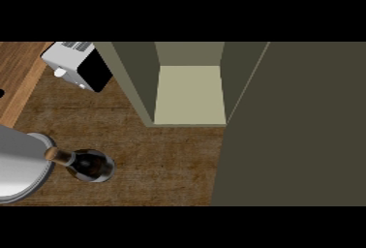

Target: Pick up the wine, place it into the cabinet and close the cabinet

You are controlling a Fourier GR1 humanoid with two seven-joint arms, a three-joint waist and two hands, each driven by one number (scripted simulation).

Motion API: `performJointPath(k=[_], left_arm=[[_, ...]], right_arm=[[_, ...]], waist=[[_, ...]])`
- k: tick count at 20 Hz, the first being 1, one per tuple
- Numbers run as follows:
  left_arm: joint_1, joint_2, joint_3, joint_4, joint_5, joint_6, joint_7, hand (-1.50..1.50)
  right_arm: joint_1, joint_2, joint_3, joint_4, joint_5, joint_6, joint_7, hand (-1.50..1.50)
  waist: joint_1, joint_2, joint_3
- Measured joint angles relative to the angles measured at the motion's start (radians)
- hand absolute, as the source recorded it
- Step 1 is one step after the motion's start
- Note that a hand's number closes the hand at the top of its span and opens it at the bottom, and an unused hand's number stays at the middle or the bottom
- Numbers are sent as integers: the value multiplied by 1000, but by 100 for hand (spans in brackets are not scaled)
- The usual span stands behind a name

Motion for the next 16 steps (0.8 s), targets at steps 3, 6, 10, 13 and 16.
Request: performJointPath(k=[3, 6, 10, 13, 16], left_arm=[[-17, 5, 11, 22, -6, -2, 13, -150], [-17, 2, 9, 24, -17, -1, 27, -150], [-30, 8, 16, 41, -30, 3, 43, -150], [-18, -17, 7, 64, -68, -28, 33, -150], [-20, -37, -2, 99, -107, -57, 20, -150]], right_arm=[[-16, 6, 48, -3, 9, -33, 28, -150], [-34, 0, 70, -5, 16, -56, 51, -150], [-75, -3, 98, -5, 34, -99, 90, -150], [-97, -4, 130, -4, 46, -132, 109, -150], [-100, -25, 130, -9, 51, -145, 115, -150]], waist=[[-4, 0, 0], [-5, 0, 0], [-7, -1, -1], [-8, -1, -1], [-12, -1, -1]])
